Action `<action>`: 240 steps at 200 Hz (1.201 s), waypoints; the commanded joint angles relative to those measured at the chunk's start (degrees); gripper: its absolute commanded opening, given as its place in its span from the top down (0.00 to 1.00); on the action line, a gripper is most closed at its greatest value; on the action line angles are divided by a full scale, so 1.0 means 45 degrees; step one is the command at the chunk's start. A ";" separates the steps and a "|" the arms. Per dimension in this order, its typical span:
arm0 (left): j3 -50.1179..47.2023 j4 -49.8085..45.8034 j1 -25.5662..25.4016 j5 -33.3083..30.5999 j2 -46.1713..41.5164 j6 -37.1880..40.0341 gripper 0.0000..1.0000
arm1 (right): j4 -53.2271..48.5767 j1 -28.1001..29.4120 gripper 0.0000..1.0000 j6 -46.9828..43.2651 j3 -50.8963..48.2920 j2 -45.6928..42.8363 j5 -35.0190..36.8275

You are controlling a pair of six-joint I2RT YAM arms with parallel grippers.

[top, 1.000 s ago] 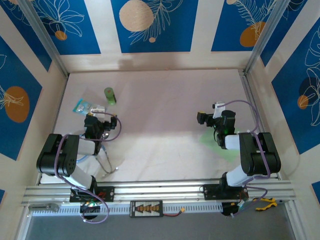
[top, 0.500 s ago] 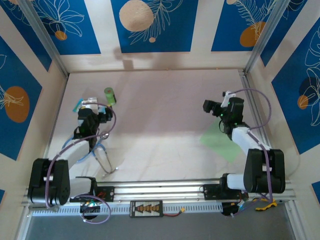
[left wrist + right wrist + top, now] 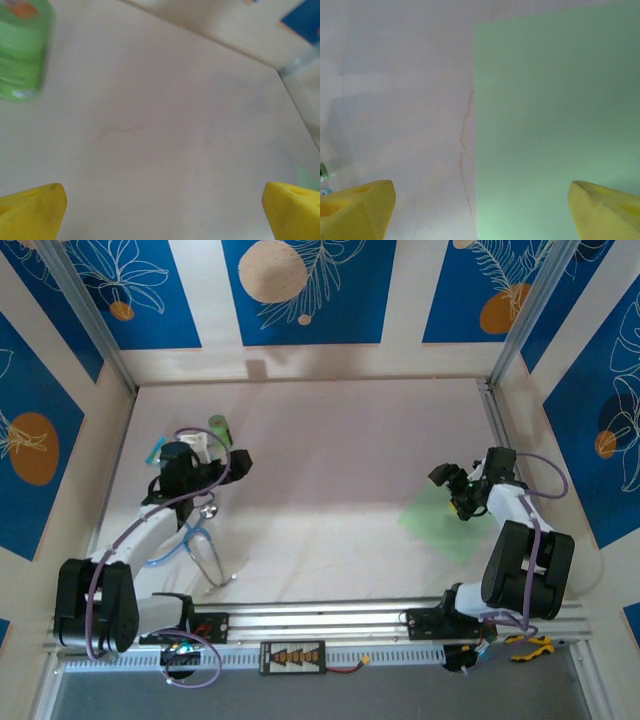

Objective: Fold a paper plane with a square sheet of paper (pick it up from the middle)
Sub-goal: Move a square sheet of paper to the center of the table.

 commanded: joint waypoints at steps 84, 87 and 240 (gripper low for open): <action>0.2222 -0.2699 -0.3498 -0.1085 0.1454 0.1010 0.00 | -0.1895 0.1326 0.11 -0.0234 0.1132 0.1979 0.1832; 0.2219 -0.2708 -0.3498 -0.1127 0.1455 0.1013 0.00 | -0.1913 0.1404 0.11 -0.0291 0.1201 0.2080 0.1811; 0.2529 -0.5345 -0.3353 -0.5459 -0.0376 0.2313 0.00 | -0.3155 0.7786 0.11 -0.0066 0.4540 0.5311 0.1601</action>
